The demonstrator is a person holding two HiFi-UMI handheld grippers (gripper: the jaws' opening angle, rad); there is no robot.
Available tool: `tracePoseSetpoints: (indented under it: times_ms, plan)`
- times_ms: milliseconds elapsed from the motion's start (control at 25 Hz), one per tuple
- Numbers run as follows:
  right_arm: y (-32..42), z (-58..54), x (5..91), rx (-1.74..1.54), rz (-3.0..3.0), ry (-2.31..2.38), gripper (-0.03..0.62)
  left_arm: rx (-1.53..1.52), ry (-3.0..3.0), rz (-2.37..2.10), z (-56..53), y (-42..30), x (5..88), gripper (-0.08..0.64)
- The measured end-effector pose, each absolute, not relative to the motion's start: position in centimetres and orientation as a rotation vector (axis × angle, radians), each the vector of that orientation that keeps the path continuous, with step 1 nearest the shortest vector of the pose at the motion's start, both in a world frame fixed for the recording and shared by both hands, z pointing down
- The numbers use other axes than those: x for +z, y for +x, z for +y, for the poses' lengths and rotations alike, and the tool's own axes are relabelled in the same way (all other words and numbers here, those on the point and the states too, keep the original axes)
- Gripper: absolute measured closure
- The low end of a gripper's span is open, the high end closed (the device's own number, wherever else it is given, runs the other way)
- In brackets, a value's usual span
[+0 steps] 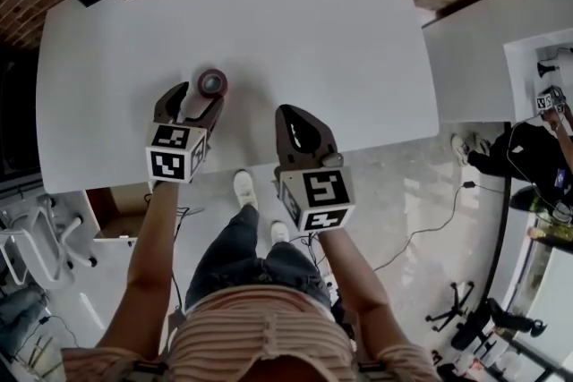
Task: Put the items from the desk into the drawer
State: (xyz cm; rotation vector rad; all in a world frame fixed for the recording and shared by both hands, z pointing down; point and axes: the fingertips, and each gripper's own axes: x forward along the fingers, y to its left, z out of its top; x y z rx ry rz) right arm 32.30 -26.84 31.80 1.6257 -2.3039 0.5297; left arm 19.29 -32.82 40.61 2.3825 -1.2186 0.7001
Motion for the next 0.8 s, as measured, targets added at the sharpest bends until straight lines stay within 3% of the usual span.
tracePoseSetpoints:
  times_ms: [800]
  plan:
    - [33.6, -29.5, 33.6, 0.595, -2.238, 1.672, 0.574, 0.940, 2.389, -1.153, -36.2, 22.2, 44.8, 0.242]
